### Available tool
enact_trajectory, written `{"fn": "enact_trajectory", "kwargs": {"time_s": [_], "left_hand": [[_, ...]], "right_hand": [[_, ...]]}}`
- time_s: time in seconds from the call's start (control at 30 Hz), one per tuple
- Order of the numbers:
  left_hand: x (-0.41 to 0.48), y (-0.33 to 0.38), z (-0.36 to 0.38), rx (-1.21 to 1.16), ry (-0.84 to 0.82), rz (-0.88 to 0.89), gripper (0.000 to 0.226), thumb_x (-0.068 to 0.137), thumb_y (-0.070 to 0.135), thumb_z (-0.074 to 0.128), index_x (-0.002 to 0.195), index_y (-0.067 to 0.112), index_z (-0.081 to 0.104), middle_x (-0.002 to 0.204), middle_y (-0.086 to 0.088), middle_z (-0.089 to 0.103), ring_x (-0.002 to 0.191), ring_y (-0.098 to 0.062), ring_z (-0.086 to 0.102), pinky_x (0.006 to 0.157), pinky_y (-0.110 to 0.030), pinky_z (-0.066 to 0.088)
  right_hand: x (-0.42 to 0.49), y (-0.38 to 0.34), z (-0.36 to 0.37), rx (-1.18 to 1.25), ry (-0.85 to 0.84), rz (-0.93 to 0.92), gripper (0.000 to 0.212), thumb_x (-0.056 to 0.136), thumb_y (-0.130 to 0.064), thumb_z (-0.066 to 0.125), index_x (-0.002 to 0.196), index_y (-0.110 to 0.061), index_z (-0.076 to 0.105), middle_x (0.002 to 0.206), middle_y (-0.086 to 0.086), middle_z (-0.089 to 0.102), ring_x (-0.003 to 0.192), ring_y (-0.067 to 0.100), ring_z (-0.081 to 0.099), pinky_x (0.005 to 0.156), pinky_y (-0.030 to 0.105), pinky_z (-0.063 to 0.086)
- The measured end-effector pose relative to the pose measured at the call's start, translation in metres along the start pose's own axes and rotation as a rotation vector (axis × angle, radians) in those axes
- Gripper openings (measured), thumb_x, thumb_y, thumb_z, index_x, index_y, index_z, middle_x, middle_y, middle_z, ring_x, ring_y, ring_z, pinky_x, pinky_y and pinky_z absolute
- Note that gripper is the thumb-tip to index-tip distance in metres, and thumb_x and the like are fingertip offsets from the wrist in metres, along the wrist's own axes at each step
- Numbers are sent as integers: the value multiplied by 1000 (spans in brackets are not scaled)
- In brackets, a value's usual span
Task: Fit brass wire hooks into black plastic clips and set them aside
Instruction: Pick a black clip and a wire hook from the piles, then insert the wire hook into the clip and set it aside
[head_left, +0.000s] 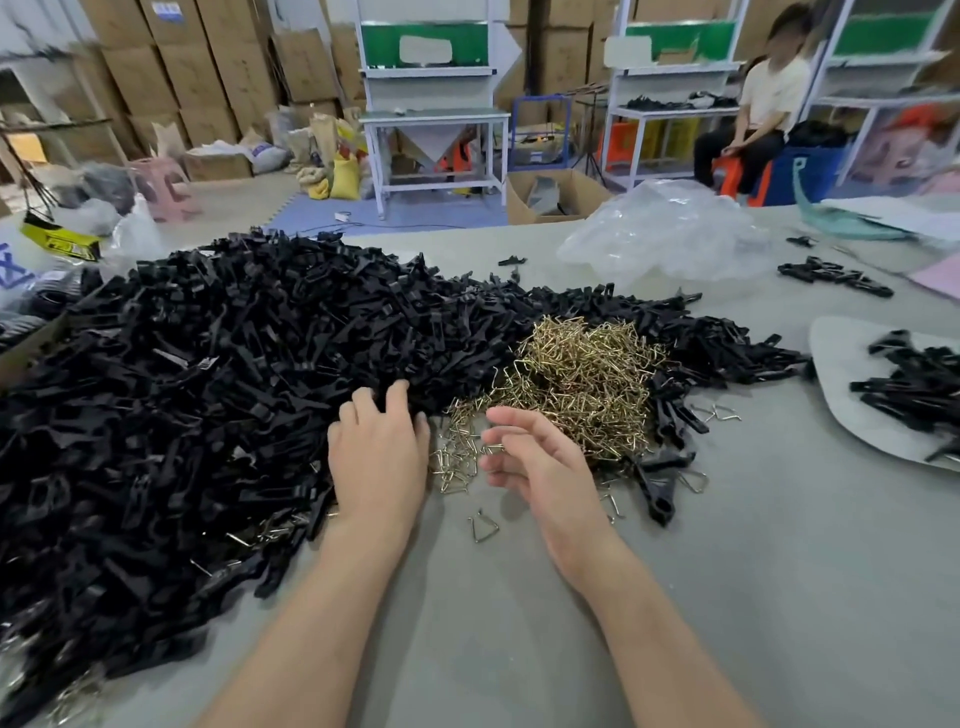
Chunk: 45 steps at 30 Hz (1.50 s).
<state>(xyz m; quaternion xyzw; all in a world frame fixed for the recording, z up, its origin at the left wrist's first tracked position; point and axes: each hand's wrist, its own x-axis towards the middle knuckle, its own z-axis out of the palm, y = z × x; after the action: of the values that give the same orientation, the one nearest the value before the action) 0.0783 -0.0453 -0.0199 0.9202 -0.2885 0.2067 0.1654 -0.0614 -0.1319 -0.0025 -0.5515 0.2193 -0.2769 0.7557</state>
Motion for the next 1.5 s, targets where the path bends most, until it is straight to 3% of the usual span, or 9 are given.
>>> {"fn": "enact_trajectory", "kwargs": {"time_s": [0.1,0.33,0.53,0.67,0.83,1.0,1.13,1.37,1.5], "left_hand": [[-2,-3,0,-74,10,1,30,93,28,64,120,14,62,106,-17,57,96,-36,54,80,-47,47],[-7,-1,-12,-420,179,-44,23,101,15,50,119,11,62,106,-11,63,101,-29,56,82,-39,47],[-9,-5,-17,-369,117,-51,24,102,20,49,116,9,65,112,-10,68,103,-33,62,90,-47,44],[-10,-8,-13,-155,72,69,19,97,30,61,99,13,71,95,-8,62,85,-32,62,80,-44,42],[-4,-15,-13,-65,122,115,21,95,27,66,87,9,72,79,-8,62,54,-34,56,56,-35,44],[-3,-16,-13,-77,119,113,33,99,41,54,88,14,70,78,-2,60,52,-29,58,44,-31,42],[1,-17,-18,-176,270,111,38,104,42,48,90,14,69,77,0,58,48,-23,52,41,-33,41],[3,-19,-27,-347,441,120,34,106,33,49,94,7,68,79,-4,55,52,-23,49,43,-37,42],[2,-6,-45,-553,465,94,31,104,32,50,97,7,67,84,-2,55,66,-12,47,64,-17,39]], "right_hand": [[1,0,-2,7,0,7,26,100,-1,49,105,-15,70,93,3,69,72,14,65,72,25,54],[2,0,-4,42,-10,24,25,100,-2,49,104,-15,70,92,4,70,73,14,66,71,24,55],[1,1,-5,43,-15,20,25,100,-2,49,104,-14,71,91,3,70,74,15,66,71,22,56],[1,1,-6,50,-21,11,26,101,-2,48,104,-14,71,91,4,71,74,15,66,72,24,56],[0,3,-7,39,-23,8,27,101,-3,48,104,-15,72,92,4,72,76,15,67,74,26,56],[2,4,-9,47,-31,12,27,101,-4,49,106,-16,72,94,5,72,78,16,67,75,26,56],[3,2,-8,47,-36,18,27,101,-4,49,105,-17,72,94,6,71,78,17,66,74,26,55],[-1,1,-4,1,-107,-18,28,101,-3,51,113,-18,72,104,5,73,89,21,71,83,30,56],[-5,5,4,30,-169,-26,30,101,-8,57,124,-23,69,121,7,70,99,24,73,89,32,58]]}}
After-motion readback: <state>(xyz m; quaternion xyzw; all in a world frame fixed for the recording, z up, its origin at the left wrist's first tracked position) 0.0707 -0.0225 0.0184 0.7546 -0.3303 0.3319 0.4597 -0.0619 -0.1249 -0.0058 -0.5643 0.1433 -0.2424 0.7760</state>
